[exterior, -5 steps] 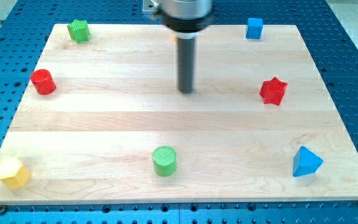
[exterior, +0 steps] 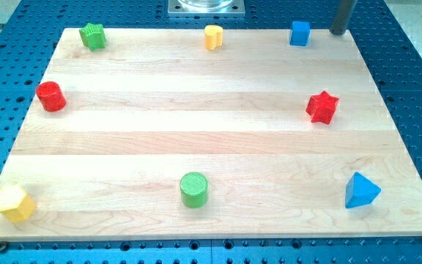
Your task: Push the cube to the bottom right side of the heart
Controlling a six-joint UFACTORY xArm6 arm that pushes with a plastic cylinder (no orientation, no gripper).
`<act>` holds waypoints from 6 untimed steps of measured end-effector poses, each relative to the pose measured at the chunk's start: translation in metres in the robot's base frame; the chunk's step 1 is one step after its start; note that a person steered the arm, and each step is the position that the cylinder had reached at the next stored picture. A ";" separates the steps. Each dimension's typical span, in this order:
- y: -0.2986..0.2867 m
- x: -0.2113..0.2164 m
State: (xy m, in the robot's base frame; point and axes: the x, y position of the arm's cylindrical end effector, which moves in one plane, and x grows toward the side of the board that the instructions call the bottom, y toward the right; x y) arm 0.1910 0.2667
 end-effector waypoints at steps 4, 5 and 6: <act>-0.127 0.057; -0.130 0.094; -0.124 0.054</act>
